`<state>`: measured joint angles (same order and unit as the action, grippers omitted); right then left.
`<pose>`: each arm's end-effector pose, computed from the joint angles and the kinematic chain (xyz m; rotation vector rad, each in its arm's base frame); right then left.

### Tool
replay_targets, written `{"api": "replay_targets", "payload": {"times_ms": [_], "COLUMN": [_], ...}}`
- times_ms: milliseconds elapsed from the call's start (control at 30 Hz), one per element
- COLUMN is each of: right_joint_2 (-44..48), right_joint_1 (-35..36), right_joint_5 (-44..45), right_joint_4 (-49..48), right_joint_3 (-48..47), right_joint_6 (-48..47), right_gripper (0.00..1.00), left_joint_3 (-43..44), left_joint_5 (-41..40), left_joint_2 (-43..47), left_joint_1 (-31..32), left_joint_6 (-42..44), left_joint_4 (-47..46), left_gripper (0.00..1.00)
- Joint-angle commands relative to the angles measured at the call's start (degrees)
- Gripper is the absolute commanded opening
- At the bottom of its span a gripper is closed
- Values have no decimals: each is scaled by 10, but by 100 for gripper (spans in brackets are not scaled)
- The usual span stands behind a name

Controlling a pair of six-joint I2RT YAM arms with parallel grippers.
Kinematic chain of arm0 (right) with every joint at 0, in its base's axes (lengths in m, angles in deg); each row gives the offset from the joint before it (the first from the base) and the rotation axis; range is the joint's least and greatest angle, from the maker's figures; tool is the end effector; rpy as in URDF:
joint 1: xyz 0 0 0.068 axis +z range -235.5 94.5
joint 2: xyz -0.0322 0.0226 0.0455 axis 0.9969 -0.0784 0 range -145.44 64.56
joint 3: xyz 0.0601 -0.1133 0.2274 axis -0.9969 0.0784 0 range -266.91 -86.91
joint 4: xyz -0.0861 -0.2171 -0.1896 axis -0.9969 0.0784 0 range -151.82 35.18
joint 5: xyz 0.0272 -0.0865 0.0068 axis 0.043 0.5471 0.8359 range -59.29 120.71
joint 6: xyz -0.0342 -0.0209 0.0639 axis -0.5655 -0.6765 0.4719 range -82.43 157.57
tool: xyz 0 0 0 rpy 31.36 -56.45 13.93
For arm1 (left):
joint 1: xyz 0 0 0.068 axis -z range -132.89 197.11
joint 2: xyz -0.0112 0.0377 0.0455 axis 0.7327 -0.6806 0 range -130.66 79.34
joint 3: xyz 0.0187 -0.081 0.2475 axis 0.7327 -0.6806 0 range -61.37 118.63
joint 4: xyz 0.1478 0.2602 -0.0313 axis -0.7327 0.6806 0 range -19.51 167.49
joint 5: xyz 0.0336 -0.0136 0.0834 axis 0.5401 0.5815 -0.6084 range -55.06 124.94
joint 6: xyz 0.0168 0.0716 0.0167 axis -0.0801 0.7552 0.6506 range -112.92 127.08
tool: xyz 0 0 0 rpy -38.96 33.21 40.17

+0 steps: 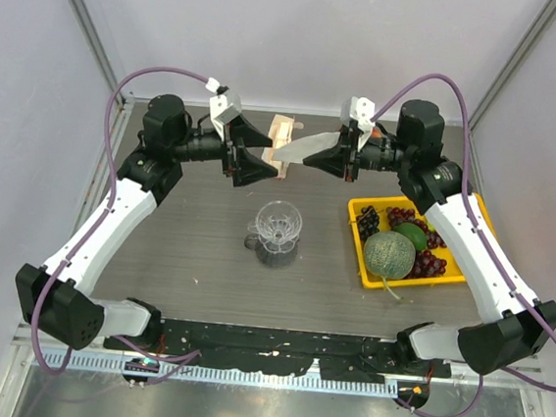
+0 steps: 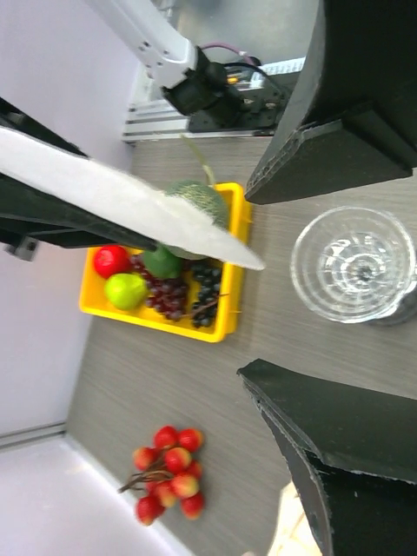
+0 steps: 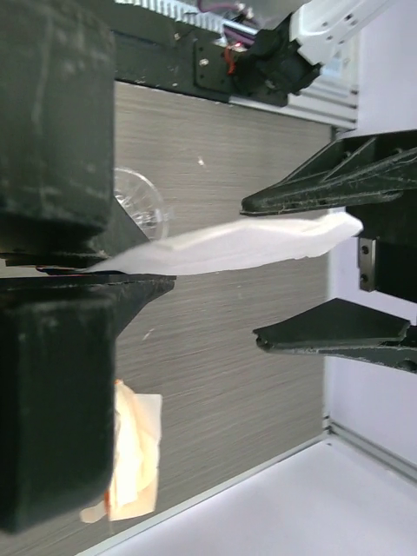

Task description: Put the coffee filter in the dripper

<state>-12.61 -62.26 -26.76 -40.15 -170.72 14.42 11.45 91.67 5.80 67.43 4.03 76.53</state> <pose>0.2971 0.1860 0.4237 -1.2945 1.2498 0.9103 0.3043 -0.1694 0.3986 0.9931 1.4580 -1.1272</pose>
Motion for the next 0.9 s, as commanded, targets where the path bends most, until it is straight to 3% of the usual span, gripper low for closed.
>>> {"api": "replay_targets", "payload": {"times_ms": [0, 100, 167, 267, 333, 367, 467, 500, 567, 733, 867], "right_joint_2": [21, 18, 19, 24, 25, 25, 24, 24, 21, 18, 14], "right_joint_1": [2, 2, 3, 2, 3, 2, 1, 3, 3, -1, -1], "right_joint_5": [-44, -57, -61, -61, -57, -57, -46, -41, -26, 0, 15], "right_joint_4": [-145, -158, -157, -153, -148, -142, -92, -71, -11, 132, 229], "right_joint_3": [8, 8, 11, 15, 14, 13, 1, -12, -33, -97, -151], "right_joint_6": [114, 133, 135, 131, 128, 124, 92, 66, 11, -89, -145], "right_gripper": [5, 5, 6, 5, 5, 10, 40, 59, 70, 78, 87], "left_joint_3": [5, 3, 4, 6, 7, 5, 14, 21, 41, 62, 60], "left_joint_5": [13, 17, 20, 28, 40, 39, 47, 49, 51, 33, -28], "left_joint_2": [-4, -9, -11, -13, -13, -12, -6, -6, -6, 0, 16], "left_joint_1": [9, 22, 24, 24, 24, 24, 24, 24, 24, 24, 24], "left_joint_6": [-122, -131, -134, -142, -142, -142, -99, -73, -3, 156, 309], "left_joint_4": [-168, -190, -199, -212, -213, -209, -153, -116, -33, 123, 187], "left_gripper": [81, 75, 62, 36, 12, 0, 0, 0, 0, 0, 0]}}
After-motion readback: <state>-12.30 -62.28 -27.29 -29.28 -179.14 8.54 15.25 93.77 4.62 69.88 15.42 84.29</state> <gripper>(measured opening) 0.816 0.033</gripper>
